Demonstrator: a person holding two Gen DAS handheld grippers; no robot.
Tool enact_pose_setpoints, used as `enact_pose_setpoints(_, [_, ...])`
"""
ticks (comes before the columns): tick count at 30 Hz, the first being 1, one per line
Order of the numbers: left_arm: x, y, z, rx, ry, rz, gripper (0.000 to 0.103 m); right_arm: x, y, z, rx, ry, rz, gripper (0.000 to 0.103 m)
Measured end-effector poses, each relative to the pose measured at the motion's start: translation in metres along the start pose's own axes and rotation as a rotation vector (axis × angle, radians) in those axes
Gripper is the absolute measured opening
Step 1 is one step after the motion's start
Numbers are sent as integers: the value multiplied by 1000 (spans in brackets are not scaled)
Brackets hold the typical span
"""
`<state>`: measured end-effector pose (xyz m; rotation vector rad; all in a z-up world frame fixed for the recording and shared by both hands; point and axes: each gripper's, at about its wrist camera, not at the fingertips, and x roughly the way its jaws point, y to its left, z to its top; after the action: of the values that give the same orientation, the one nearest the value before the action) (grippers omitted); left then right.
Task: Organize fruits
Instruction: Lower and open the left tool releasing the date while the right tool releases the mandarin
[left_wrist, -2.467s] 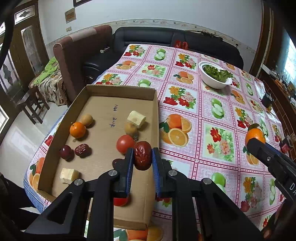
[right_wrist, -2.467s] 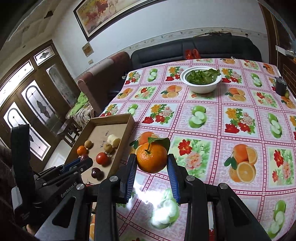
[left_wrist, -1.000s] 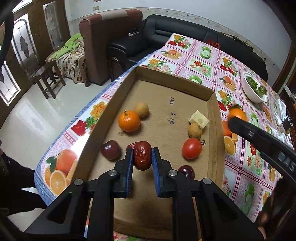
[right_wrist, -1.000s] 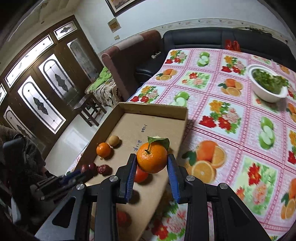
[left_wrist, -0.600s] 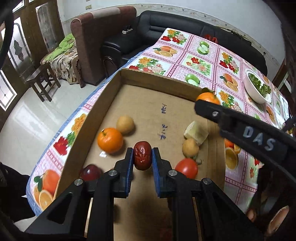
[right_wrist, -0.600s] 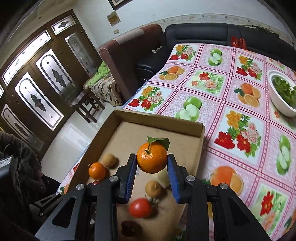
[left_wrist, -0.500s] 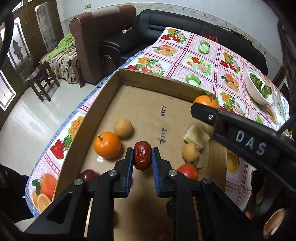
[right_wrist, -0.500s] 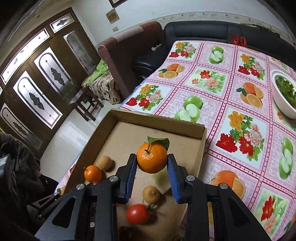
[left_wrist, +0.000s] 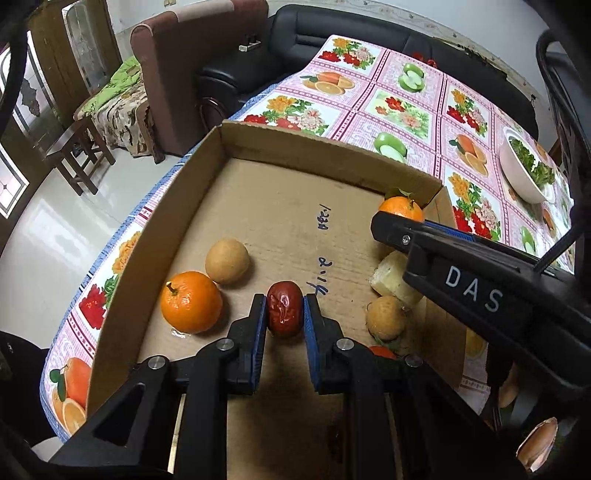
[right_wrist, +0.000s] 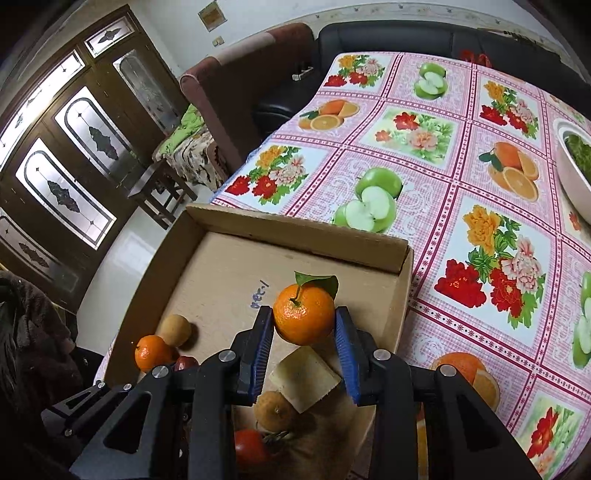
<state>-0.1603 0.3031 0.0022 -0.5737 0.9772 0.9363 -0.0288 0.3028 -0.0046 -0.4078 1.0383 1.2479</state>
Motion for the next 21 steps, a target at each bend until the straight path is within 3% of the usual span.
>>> enact_pose_setpoints(19, [10, -4, 4, 12, 37, 31, 18, 15, 3, 2, -24, 41, -17, 35])
enact_pose_setpoints(21, [10, -3, 4, 14, 41, 28, 25, 15, 2, 3, -24, 43, -16, 35])
